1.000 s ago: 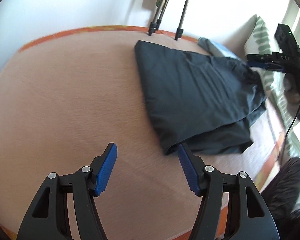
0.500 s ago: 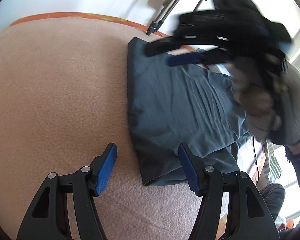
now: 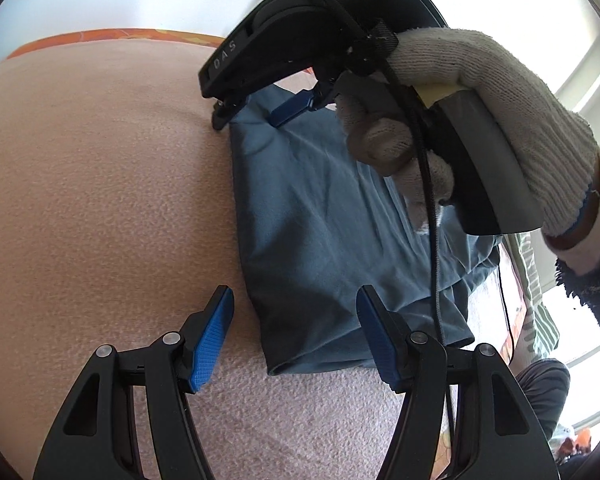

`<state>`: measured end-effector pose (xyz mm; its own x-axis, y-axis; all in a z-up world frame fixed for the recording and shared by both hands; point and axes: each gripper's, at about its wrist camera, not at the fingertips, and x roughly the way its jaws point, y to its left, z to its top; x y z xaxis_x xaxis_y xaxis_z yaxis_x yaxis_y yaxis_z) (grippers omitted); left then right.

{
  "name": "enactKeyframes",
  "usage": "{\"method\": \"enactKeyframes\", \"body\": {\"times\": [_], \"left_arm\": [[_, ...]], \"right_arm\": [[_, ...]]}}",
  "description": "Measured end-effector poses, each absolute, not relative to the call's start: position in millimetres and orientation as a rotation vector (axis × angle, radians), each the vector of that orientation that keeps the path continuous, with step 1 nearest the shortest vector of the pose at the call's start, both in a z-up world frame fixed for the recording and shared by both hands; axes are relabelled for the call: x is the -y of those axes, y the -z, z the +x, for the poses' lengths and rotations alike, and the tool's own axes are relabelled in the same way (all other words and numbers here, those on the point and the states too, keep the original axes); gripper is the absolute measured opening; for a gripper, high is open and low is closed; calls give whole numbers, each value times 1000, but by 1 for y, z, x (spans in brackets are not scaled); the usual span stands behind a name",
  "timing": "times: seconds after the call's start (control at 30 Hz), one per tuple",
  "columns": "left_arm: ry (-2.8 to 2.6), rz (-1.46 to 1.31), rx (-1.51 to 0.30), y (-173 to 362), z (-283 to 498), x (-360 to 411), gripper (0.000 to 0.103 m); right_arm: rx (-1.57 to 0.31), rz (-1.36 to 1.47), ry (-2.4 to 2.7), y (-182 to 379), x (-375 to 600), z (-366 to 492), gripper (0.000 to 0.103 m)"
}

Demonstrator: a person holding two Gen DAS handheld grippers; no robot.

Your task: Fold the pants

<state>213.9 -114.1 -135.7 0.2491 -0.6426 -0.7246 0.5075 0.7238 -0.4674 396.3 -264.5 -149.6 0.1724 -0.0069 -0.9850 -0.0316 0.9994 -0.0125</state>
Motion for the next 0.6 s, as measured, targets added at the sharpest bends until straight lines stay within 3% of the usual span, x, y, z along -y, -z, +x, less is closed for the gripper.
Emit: {"method": "enactKeyframes", "body": {"times": [0.13, 0.23, 0.27, 0.53, 0.57, 0.6], "left_arm": [[783, -164, -1060, 137, 215, 114, 63], [770, -174, -1061, 137, 220, 106, 63], [763, -181, -1067, 138, 222, 106, 63], [805, -205, -1096, 137, 233, 127, 63], [805, -190, -1096, 137, 233, 131, 58], [806, -176, -1102, 137, 233, 135, 34]], "right_arm": [[-1382, -61, -8, 150, 260, 400, 36], [-1379, 9, -41, 147, 268, 397, 7], [-1372, 34, -48, 144, 272, 395, 3], [-1309, 186, -80, 120, 309, 380, 1], [-1307, 202, -85, 118, 313, 379, 1], [-1300, 211, -89, 116, 315, 378, 1]]}}
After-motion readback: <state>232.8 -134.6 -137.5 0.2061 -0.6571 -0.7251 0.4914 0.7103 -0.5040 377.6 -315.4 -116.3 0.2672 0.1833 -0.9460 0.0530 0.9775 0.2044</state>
